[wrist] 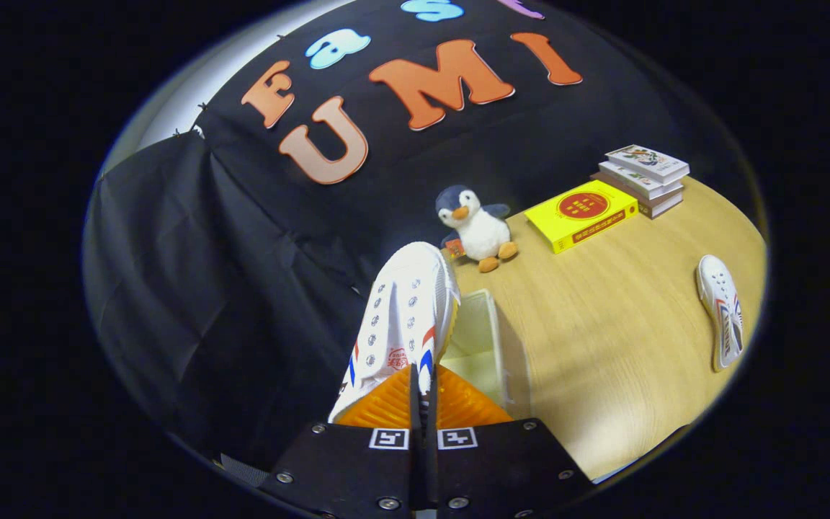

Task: Open the storage box then place both shoes into the box .Put the left shoe in first, then the right shoe, with the right side of both shoes facing outward in a uniform manner.

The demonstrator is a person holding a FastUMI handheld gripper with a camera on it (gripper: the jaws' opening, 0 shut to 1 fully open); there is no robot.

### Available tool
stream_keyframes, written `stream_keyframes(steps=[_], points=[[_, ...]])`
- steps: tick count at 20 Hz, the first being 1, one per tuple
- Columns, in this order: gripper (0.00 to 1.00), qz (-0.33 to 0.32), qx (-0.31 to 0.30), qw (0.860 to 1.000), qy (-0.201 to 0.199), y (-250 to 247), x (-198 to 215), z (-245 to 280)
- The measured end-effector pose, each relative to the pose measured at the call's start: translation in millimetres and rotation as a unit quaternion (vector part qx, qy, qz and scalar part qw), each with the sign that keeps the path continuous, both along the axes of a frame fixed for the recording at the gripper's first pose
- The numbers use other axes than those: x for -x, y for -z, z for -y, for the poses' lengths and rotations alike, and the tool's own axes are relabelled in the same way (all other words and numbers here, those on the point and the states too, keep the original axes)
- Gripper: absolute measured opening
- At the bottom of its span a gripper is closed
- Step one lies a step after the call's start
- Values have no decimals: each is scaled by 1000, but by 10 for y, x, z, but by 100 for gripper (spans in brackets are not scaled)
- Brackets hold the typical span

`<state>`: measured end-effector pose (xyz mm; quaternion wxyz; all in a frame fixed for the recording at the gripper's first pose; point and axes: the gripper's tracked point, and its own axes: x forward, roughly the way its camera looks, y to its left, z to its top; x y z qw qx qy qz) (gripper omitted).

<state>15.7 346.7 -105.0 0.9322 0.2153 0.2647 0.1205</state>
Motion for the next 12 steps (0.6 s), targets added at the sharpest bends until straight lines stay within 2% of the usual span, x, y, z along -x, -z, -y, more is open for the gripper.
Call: stream_keyframes(steps=[7, 11, 12], points=[[0, -69, 48, 996, -3, 685, -22, -424], [3, -95, 65, 993, -2, 886, -3, -569], [3, -101, 67, 993, -14, 912, 17, -624]])
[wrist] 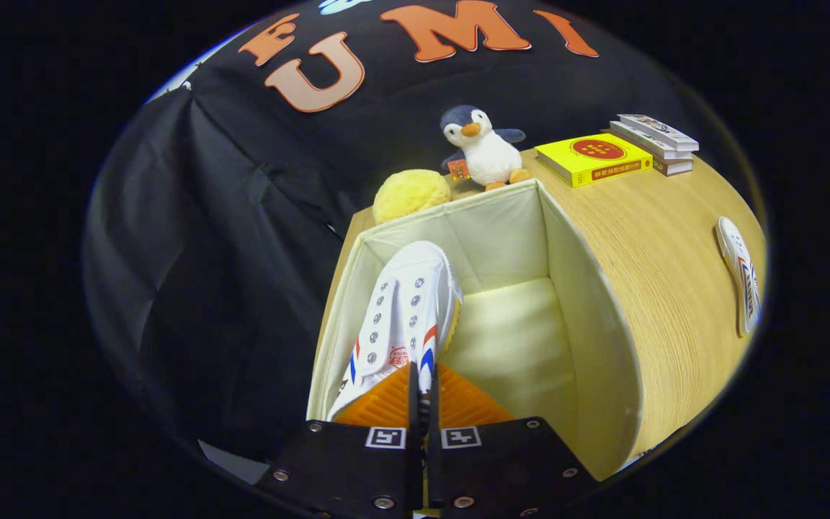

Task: Open the storage box then place both shoes into the box .Put the left shoe in first, then the right shoe, with the right side of both shoes facing outward in a uniform manner.

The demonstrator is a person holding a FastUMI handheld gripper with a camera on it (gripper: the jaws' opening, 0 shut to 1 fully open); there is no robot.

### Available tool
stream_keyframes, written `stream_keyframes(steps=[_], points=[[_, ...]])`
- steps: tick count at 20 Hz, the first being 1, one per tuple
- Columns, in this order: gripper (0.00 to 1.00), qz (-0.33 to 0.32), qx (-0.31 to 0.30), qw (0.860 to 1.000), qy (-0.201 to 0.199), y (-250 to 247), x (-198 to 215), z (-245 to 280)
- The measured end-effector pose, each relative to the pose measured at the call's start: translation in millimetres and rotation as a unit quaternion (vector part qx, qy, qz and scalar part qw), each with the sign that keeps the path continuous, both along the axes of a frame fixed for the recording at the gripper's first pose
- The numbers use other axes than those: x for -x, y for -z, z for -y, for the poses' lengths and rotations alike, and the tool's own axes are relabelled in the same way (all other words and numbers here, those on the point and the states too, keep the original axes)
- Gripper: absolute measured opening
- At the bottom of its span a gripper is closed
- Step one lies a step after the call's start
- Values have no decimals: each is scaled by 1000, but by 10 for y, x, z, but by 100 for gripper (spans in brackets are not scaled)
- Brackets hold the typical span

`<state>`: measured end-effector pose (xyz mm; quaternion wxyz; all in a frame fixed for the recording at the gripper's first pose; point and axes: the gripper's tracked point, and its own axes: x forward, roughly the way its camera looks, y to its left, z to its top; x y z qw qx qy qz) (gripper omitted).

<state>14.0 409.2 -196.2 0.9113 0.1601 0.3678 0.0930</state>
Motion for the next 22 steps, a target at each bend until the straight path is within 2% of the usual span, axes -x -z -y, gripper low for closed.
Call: stream_keyframes(steps=[2, 5, 7, 11, 15, 22], points=[[22, 8, -13, 999, -31, -87, 48, -152], [85, 47, 22, 998, -44, -314, 4, -48], [98, 70, 33, 996, -46, -463, 21, 43], [99, 109, 46, 993, -23, -782, 22, 431], [99, 136, 52, 989, 21, -1020, 50, 1018], [99, 135, 93, 981, 106, -956, 85, 2403]])
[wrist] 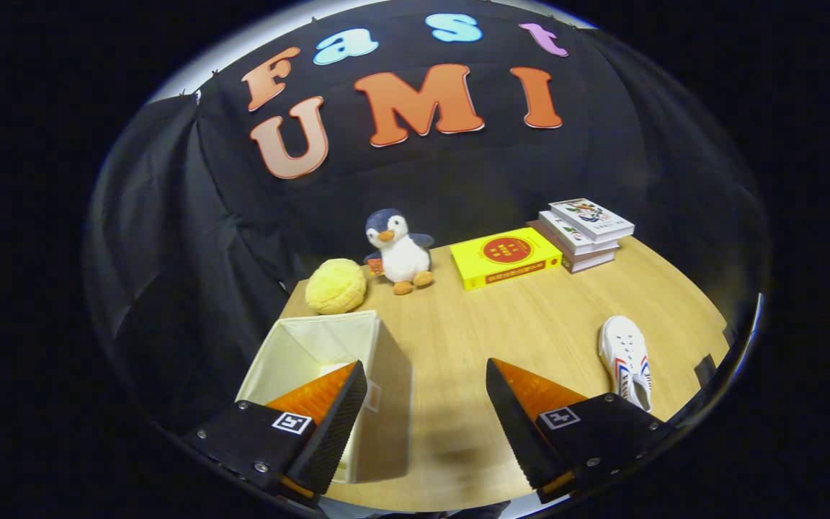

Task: Open the storage box then place both shoes into the box .Put the left shoe in first, then the right shoe, with the right side of both shoes facing outward in a uniform manner.

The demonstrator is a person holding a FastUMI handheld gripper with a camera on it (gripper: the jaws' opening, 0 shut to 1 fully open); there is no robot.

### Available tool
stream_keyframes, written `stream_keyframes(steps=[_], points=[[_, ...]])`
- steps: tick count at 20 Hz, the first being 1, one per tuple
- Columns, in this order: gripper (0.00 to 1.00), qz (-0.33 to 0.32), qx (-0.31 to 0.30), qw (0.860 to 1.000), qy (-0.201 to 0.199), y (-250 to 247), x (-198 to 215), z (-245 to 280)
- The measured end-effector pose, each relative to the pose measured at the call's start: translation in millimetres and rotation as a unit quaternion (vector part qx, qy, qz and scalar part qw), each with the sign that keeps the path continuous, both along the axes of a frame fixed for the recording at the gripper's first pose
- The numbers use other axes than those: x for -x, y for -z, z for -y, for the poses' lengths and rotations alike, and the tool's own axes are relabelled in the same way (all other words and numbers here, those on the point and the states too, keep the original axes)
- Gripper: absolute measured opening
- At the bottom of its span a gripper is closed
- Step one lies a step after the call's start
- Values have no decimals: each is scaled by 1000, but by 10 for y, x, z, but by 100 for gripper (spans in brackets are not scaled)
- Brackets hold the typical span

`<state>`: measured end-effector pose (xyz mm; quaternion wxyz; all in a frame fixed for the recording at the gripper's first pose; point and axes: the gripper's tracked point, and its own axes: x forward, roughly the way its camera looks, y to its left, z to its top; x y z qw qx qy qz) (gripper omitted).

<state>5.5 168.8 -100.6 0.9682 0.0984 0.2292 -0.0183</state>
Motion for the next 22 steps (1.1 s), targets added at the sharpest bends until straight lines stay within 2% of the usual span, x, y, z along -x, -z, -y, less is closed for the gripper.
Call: stream_keyframes(steps=[5, 13, 17, 22], points=[[99, -10, 20, 998, 62, 151, 46, 1039], [99, -50, 34, 990, 131, 672, 216, 2382], [99, -79, 38, 985, 146, 1032, 319, 2751], [98, -115, 24, 982, 146, 1477, 322, 2859]])
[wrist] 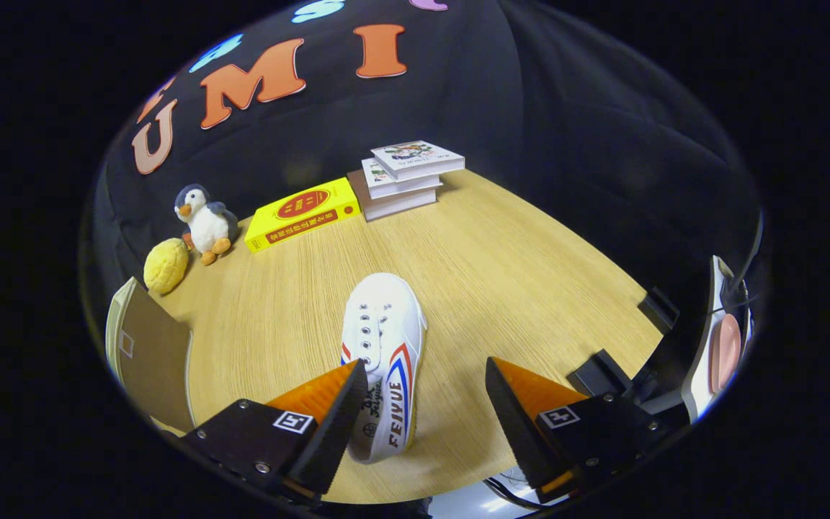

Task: Open the storage box then place both shoes into the box .Put the left shoe in first, then the right shoe, with the right side of both shoes facing outward in a uniform manner.

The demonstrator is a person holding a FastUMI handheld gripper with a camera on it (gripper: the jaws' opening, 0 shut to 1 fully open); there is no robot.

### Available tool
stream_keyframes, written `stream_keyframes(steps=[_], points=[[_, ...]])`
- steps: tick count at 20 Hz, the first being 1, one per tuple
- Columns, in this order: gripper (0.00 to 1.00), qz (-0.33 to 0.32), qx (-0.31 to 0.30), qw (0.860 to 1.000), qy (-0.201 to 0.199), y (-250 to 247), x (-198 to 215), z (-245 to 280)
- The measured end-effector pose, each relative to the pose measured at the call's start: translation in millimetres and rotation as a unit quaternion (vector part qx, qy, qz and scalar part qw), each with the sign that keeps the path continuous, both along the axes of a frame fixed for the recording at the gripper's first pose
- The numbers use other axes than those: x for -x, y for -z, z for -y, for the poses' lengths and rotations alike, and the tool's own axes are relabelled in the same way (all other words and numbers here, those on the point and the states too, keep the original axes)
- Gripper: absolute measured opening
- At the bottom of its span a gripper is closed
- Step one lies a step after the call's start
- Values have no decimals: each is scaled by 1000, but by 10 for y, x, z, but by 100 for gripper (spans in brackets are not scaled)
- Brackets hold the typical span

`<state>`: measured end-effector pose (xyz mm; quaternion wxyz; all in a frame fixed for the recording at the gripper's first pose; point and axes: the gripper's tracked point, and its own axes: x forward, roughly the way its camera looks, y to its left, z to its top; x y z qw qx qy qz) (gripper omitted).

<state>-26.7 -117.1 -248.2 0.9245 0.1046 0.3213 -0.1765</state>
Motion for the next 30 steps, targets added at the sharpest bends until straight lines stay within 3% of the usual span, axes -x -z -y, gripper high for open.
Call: stream_keyframes(steps=[6, 8, 11, 14, 17, 18, 19, 20, 30], points=[[91, -37, -17, 999, -26, 411, -118, -163], [84, -46, -16, 998, -35, 486, -172, -198], [60, -51, -28, 997, -60, 503, -223, -289], [54, -55, -54, 995, -69, 488, -241, -320], [26, -31, -25, 998, -50, 463, -244, -251], [21, -25, -32, 999, -33, 467, -237, -218], [8, -15, -62, 998, -10, 461, -232, -202], [4, -4, -89, 996, 11, 417, -236, -197], [0, 60, -98, 993, 7, -434, -371, -707]])
